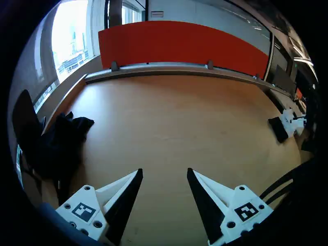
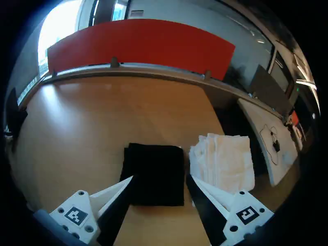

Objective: Fold towel

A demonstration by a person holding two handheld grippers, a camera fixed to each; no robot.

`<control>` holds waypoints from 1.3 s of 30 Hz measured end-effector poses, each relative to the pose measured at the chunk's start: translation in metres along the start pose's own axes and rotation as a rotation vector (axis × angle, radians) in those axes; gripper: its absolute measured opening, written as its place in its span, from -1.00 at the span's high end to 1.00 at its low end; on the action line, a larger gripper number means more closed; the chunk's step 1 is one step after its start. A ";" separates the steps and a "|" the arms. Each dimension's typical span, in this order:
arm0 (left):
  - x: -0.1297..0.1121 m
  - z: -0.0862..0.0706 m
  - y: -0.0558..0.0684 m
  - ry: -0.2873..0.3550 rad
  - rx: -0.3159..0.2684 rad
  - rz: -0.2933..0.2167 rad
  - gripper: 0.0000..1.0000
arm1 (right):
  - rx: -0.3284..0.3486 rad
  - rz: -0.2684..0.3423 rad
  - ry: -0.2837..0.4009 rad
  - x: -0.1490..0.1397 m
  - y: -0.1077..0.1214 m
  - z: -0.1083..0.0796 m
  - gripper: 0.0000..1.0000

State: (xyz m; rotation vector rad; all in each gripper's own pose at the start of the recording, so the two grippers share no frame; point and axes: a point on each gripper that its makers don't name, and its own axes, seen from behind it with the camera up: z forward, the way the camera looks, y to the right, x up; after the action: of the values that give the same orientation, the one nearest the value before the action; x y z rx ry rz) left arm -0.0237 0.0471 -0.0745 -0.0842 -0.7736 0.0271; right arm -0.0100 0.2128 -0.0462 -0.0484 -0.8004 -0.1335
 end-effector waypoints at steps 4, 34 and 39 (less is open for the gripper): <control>0.003 0.001 0.000 0.004 -0.001 -0.003 -0.59 | -0.011 0.047 0.025 0.005 -0.001 -0.001 -0.79; 0.044 0.003 -0.016 0.103 0.046 -0.017 -0.59 | -0.071 0.250 0.196 0.043 -0.013 -0.011 -0.79; 0.065 0.001 -0.022 0.154 0.066 -0.019 -0.59 | -0.089 0.267 0.290 0.063 -0.013 -0.024 -0.79</control>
State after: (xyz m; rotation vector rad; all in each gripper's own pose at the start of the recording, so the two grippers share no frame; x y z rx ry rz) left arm 0.0216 0.0285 -0.0262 -0.0158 -0.6186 0.0279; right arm 0.0490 0.1913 -0.0175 -0.2147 -0.4925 0.0762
